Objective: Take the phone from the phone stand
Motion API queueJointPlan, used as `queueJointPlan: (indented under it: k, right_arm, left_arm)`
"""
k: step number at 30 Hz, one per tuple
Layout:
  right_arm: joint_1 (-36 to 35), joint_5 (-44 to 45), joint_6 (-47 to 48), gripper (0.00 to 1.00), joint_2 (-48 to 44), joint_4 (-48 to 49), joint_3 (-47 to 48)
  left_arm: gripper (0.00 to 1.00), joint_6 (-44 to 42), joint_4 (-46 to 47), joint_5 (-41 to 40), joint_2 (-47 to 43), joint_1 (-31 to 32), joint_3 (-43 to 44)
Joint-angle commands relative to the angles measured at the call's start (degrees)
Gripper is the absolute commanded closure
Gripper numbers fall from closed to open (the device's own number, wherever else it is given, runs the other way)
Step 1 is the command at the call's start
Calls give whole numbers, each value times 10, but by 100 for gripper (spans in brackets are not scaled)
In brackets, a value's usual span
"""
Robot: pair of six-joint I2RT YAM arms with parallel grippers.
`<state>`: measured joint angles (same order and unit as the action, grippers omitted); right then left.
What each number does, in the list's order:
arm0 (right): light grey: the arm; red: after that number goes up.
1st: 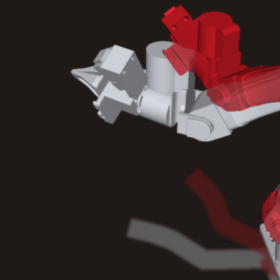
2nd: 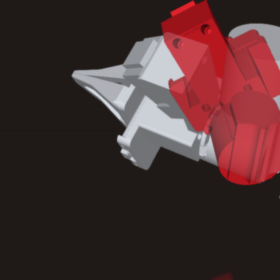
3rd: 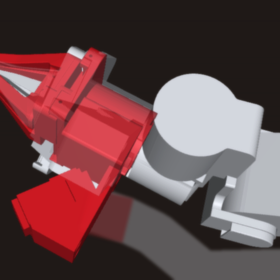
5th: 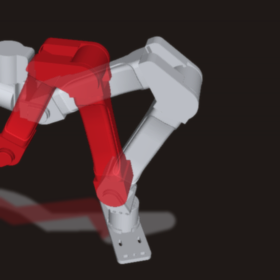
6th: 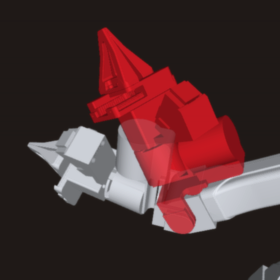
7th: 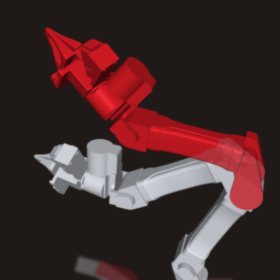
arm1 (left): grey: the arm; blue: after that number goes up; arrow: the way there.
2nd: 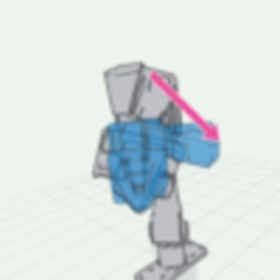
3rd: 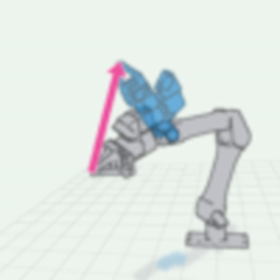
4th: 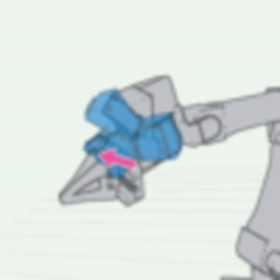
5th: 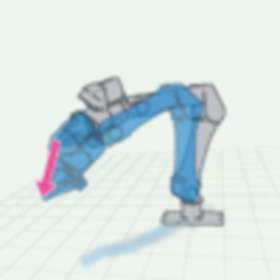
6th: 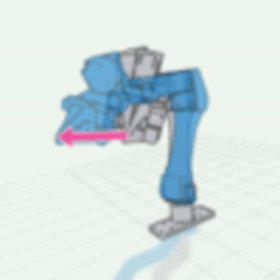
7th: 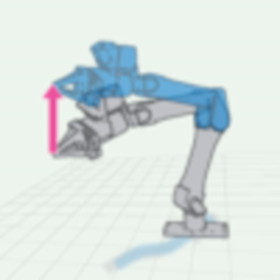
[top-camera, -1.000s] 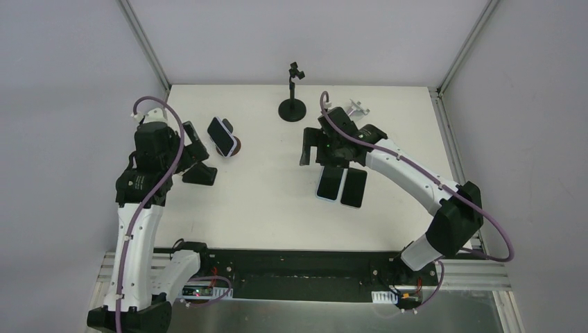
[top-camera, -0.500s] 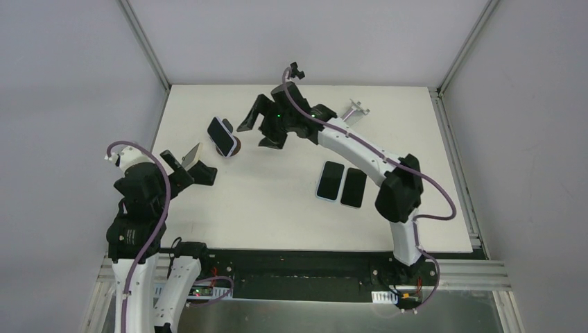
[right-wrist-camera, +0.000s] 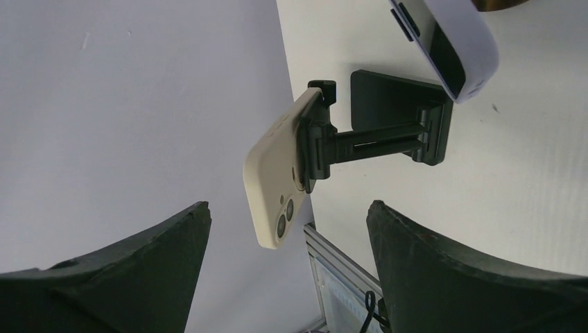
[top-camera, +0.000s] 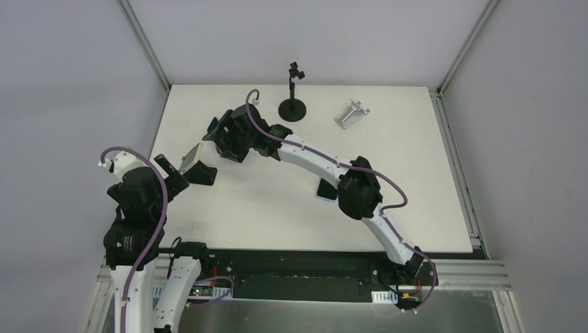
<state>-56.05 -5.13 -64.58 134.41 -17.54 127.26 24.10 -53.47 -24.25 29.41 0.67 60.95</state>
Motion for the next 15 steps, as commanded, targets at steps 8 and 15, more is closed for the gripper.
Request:
queueJointPlan:
  k: [8, 15]
  right_arm:
    - [-31, 70, -30, 15, 48, 60, 82]
    - [-36, 69, -28, 22, 75, 55, 110]
  left_arm:
    - [1, 2, -6, -5, 3, -3, 13]
    - [1, 2, -6, -4, 6, -3, 10]
